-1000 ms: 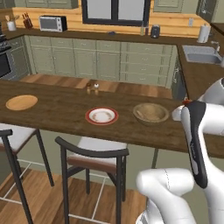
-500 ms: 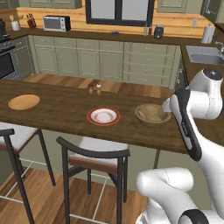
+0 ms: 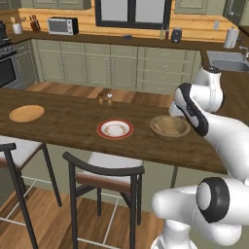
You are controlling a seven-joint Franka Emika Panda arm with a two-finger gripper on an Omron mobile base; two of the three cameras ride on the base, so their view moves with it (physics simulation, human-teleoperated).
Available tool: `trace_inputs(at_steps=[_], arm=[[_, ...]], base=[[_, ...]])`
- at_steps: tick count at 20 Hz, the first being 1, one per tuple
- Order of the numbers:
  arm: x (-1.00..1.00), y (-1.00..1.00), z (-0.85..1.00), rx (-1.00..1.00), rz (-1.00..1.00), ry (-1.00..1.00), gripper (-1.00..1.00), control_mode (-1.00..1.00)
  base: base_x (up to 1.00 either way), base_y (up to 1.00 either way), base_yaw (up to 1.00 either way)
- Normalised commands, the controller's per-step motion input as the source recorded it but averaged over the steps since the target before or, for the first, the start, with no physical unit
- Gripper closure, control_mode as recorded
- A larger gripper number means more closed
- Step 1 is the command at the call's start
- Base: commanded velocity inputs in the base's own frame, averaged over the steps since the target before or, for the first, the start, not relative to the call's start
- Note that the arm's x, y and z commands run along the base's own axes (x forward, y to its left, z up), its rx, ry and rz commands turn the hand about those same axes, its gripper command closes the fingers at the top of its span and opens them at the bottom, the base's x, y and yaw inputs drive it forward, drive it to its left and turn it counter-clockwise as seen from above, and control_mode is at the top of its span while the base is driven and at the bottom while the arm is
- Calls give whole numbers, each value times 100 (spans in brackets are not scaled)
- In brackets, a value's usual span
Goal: Pick the chicken drumstick and sweet potato from their plates and place them in the bowl. Then put the bowl in the fridge.
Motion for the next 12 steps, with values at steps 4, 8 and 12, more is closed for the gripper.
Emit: trace_inputs(at_steps=[4,8,12], arm=[[53,-2,-56,-1,10,9,100,-100],[43,-20,-47,0,10,2,100,-100],[48,-26,-53,0,4,3,100,-100]], base=[[0,0,0],[0,0,0],[0,0,0]])
